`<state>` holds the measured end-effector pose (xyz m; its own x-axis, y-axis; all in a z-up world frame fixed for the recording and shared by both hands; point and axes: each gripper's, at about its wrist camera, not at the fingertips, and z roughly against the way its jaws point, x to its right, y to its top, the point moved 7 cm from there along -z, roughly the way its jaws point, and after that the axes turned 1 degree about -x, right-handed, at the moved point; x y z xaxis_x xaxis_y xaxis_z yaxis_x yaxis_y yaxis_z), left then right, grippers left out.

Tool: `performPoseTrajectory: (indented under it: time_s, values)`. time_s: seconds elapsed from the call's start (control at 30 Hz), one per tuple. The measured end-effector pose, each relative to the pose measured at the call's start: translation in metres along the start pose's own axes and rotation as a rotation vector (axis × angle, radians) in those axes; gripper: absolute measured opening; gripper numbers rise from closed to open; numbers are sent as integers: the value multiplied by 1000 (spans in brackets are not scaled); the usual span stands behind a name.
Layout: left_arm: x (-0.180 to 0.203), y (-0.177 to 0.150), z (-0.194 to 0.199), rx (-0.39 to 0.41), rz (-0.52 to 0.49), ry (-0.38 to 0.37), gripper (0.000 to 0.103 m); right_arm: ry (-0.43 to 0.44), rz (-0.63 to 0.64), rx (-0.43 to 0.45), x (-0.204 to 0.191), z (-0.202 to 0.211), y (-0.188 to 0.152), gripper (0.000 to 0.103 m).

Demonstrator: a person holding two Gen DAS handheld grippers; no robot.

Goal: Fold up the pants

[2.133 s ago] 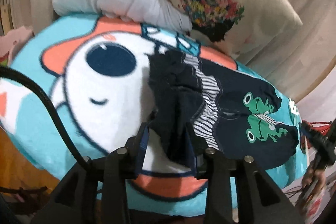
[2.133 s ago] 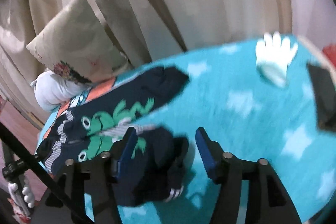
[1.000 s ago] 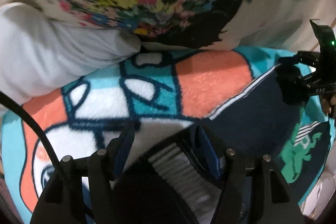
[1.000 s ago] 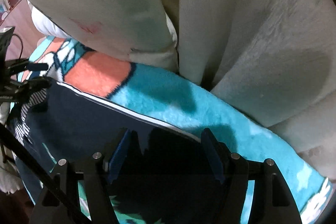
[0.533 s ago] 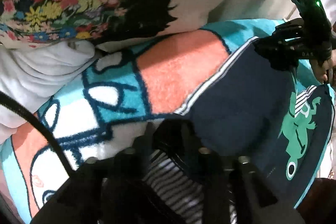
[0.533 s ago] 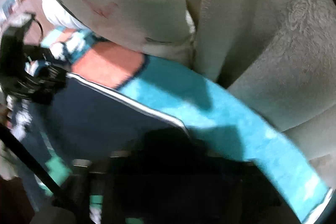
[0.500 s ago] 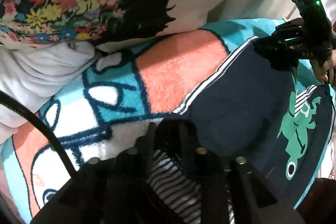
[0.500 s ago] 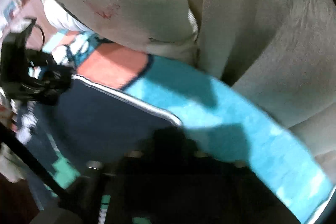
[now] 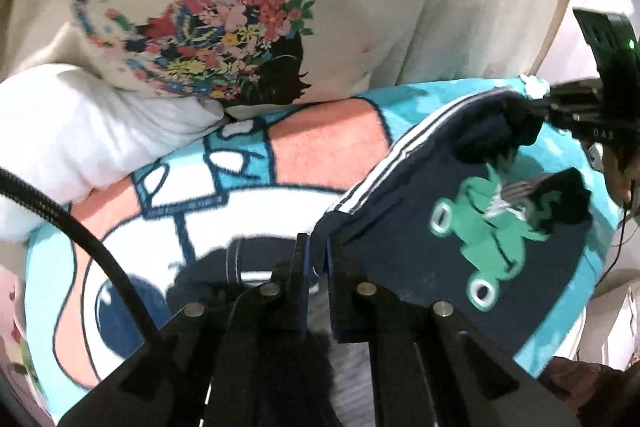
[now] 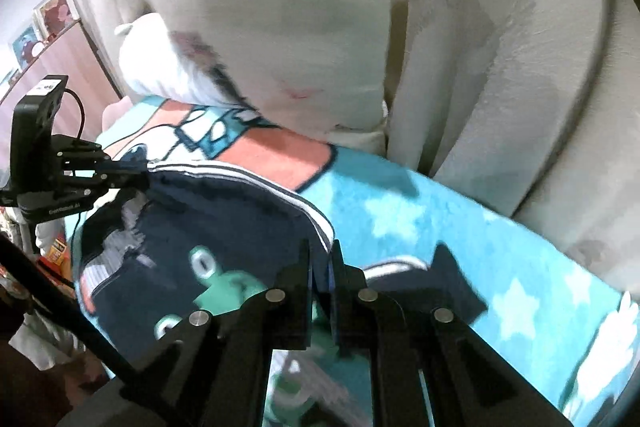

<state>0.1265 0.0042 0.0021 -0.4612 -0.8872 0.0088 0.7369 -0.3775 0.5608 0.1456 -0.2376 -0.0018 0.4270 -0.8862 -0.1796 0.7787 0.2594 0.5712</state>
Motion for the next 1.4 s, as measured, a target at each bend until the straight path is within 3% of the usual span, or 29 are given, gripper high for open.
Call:
performPoseTrajectory:
  time_s: [0.13,0.33,0.53,0.6,0.73,0.9,0.97,1.03,1.1,1.13,1.17,1.2,1.23,1.3,1.4]
  values:
    - [10,-30,20,27,57,-49,5,4,-6,18,-31,12,-31,7]
    - [32,-78,12,16,138,-89,5,27,-70,17,-54,25,-92,7]
    - [20,-96,14,31,271,-147,7,43,-148,-3,-64,17,-143,8]
    - [11,-91,14,47,339,-164,12,28,-169,-1,-62,17,-150,8]
    - [4,-75,7,62,432,-212,41,1,-210,34,-60,29,-154,10]
    - [1,-44,-22,15,527,-208,70,-43,-199,64,-65,41,-150,28]
    - [0,-37,-34,-10,566,-209,78,-49,-196,73,-67,44,-150,30]
    - [-4,-33,-50,-52,605,-174,78,-51,-206,85,-67,47,-152,30]
    - [-5,-32,-60,-75,616,-138,67,-64,-225,105,-63,52,-152,37]
    - [-5,-33,-62,-80,605,-110,46,-72,-235,119,-60,55,-151,41]
    - [-4,-34,-62,-83,593,-86,26,-84,-245,137,-57,58,-148,52]
    - [-4,-35,-61,-77,594,-96,19,-97,-254,155,-54,60,-144,63]
    - [-4,-37,-59,-66,607,-127,13,-113,-265,177,-50,63,-140,67]
    - [-6,-41,-52,-42,624,-132,11,-123,-284,221,-46,65,-128,74]
    - [-5,-46,-35,-1,625,-123,10,-165,-267,239,-44,54,-110,74]
